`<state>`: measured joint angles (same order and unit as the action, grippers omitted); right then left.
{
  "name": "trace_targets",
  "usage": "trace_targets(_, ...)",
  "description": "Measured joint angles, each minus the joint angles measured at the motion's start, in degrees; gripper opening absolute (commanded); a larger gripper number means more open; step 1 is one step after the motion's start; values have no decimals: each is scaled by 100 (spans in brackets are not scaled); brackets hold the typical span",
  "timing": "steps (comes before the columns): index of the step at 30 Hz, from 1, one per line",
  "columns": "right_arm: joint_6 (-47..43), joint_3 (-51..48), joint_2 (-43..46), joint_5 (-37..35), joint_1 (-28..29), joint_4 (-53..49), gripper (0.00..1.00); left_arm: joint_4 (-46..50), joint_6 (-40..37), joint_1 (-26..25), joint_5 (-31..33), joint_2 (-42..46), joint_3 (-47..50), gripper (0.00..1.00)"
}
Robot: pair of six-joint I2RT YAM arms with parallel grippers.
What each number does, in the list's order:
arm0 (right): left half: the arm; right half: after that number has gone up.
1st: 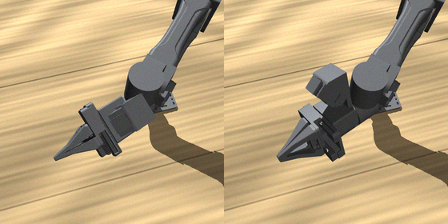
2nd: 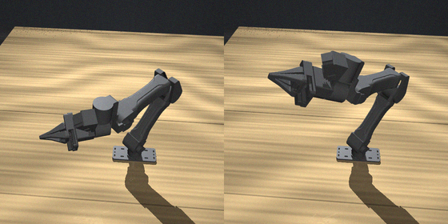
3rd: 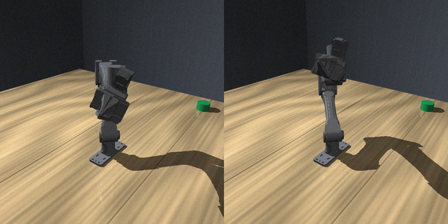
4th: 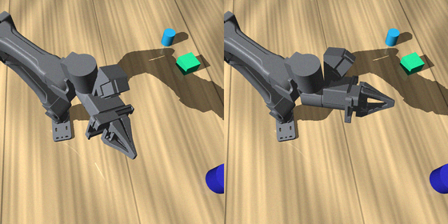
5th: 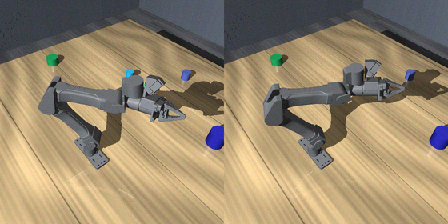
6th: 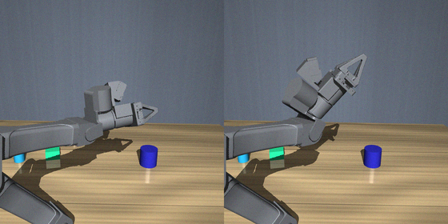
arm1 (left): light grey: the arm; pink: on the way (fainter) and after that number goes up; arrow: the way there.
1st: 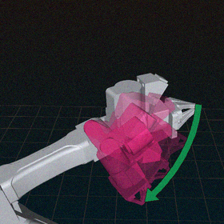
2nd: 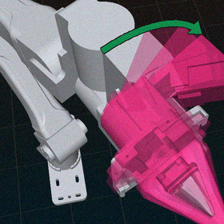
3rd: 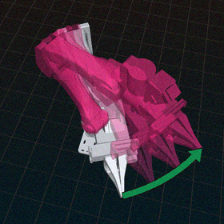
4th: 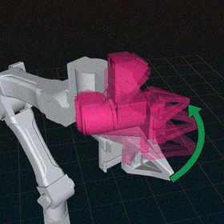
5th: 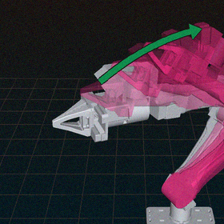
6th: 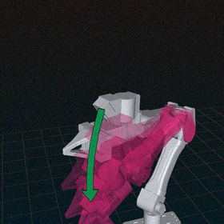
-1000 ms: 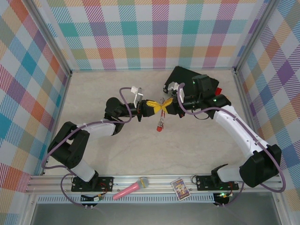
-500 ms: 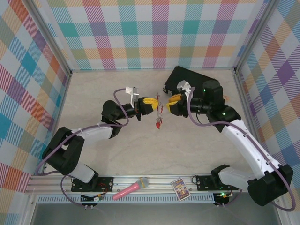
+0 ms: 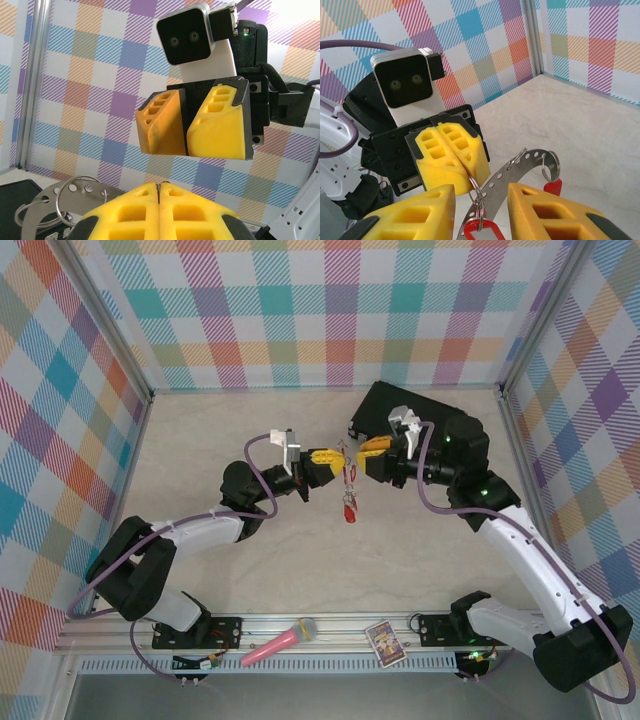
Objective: Put the keys on the keyring
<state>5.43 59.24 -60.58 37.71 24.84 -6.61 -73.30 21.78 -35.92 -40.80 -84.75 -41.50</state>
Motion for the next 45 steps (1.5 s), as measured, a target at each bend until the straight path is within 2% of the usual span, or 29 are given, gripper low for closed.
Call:
trace_targets(14,-2,0,-297,157,0,-162,20,0,-17,-17,24,39,-2,0)
trace_targets(20,11,13,-348,267,0,-227,2,2,-17,-22,66,52,-28,0)
trace_targets(29,-7,17,-367,444,0,-293,0,0,-17,-55,105,157,-39,0)
trace_targets(30,-7,17,-380,461,0,-293,1,0,-17,-66,105,168,-39,0)
trace_targets(32,0,17,-424,479,0,-295,12,-4,-17,-85,105,184,-44,0)
trace_targets(36,15,15,-450,468,0,-332,19,-2,-17,-87,109,201,-44,0)
trace_targets(38,35,4,-413,389,0,-326,27,-2,-17,-87,151,214,-42,0)
trace_targets(45,61,-557,201,-13,0,31,41,-2,-20,-87,306,223,-44,0)
